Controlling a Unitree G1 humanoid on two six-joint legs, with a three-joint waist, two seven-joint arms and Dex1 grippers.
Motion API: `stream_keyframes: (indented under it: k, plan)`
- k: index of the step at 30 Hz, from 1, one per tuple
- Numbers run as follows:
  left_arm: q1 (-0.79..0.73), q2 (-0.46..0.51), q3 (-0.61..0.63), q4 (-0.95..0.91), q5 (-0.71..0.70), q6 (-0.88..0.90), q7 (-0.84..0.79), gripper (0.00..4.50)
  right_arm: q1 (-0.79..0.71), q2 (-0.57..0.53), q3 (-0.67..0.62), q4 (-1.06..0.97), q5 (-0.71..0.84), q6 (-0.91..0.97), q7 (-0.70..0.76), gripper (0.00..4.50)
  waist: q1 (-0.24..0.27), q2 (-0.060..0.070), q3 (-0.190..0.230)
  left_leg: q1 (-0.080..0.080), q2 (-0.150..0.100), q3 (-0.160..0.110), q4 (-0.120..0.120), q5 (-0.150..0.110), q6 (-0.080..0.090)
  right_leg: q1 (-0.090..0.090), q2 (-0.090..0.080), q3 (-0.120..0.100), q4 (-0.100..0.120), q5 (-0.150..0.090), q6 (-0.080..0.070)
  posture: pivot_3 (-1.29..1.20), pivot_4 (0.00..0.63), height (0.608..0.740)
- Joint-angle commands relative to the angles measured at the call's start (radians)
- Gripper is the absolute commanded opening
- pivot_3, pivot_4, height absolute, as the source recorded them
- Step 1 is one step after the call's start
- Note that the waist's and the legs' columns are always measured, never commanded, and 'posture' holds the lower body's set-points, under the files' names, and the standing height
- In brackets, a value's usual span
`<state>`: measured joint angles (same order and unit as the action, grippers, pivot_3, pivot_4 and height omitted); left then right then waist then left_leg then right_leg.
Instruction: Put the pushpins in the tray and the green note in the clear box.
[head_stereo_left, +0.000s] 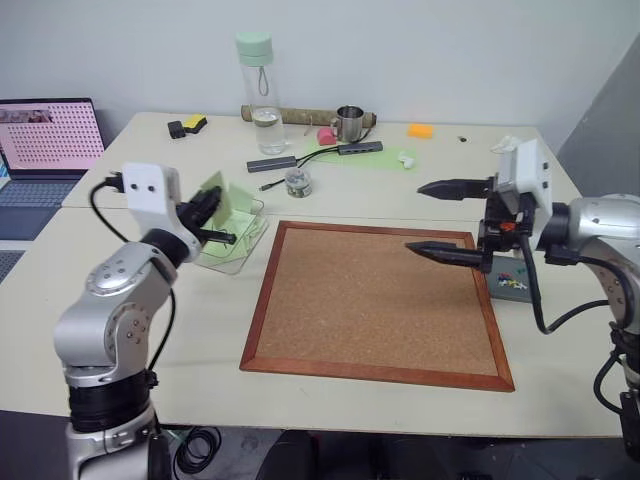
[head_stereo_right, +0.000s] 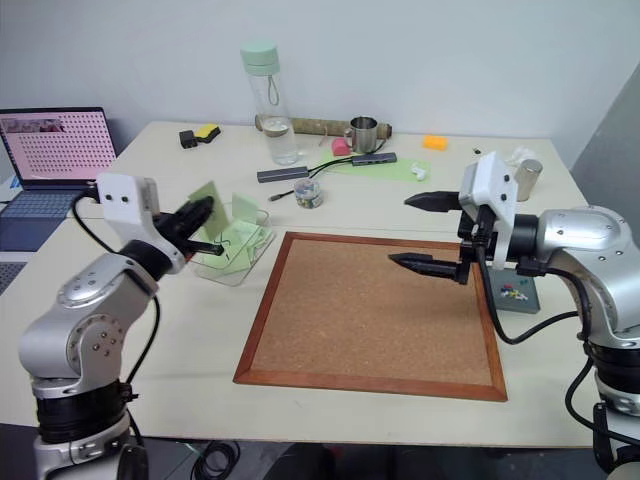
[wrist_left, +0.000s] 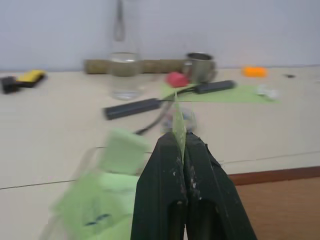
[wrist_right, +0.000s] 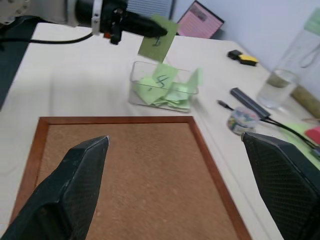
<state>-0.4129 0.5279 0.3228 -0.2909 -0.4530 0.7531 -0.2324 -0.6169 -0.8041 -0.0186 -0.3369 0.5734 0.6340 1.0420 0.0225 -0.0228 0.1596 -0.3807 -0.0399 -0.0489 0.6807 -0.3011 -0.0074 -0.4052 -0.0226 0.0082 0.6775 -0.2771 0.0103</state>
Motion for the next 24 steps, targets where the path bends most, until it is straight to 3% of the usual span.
stream_keyframes:
  k: [1,3,11,18,23,24]
  plan:
    - [-0.054,0.025,-0.016,0.125,0.024,-0.076,-0.069,0.0,-0.042,0.013,0.01,-0.008,0.013,0.0,0.006,4.46,0.002,0.0,0.0,0.0,0.0,0.0,0.0,0.0,0.0,0.0,0.0,0.0,0.0,0.0,0.0,0.0,0.15,0.74]
    - [-0.087,0.033,-0.036,0.214,0.042,-0.119,-0.109,0.0,-0.05,0.02,0.019,-0.009,0.015,0.005,0.006,4.46,0.002,0.0,0.0,-0.001,0.0,0.0,0.0,0.0,0.0,-0.001,0.0,-0.001,0.0,0.0,0.0,0.0,0.15,0.74]
    - [-0.173,0.072,-0.075,0.406,0.115,-0.224,-0.175,1.54,-0.035,0.01,0.003,-0.029,0.031,0.031,0.004,4.5,-0.003,0.0,0.0,-0.002,0.0,0.0,-0.001,0.002,-0.003,-0.002,0.0,-0.001,-0.001,0.0,0.0,0.0,0.15,0.74]
    - [-0.171,0.082,-0.058,0.363,0.071,-0.186,-0.237,2.86,-0.017,0.0,-0.017,-0.052,0.042,0.044,-0.013,4.5,-0.003,0.0,0.0,-0.002,0.001,-0.001,-0.001,0.0,0.0,-0.002,0.0,-0.001,-0.001,0.0,0.0,0.0,0.15,0.74]
    - [-0.088,0.212,-0.011,0.265,0.073,-0.147,-0.304,3.81,0.028,-0.013,-0.05,-0.063,0.035,0.042,-0.042,4.5,-0.011,0.0,0.0,-0.003,0.001,-0.001,-0.001,0.0,0.0,-0.003,0.0,-0.001,-0.001,0.0,0.0,0.0,0.15,0.74]
    - [-0.065,0.242,-0.005,0.251,0.073,-0.146,-0.326,3.81,0.046,-0.017,-0.06,-0.066,0.028,0.035,-0.051,4.5,-0.014,0.0,0.0,-0.003,0.001,0.0,-0.001,0.0,0.0,-0.004,0.0,-0.001,-0.001,0.0,0.0,0.0,0.15,0.74]
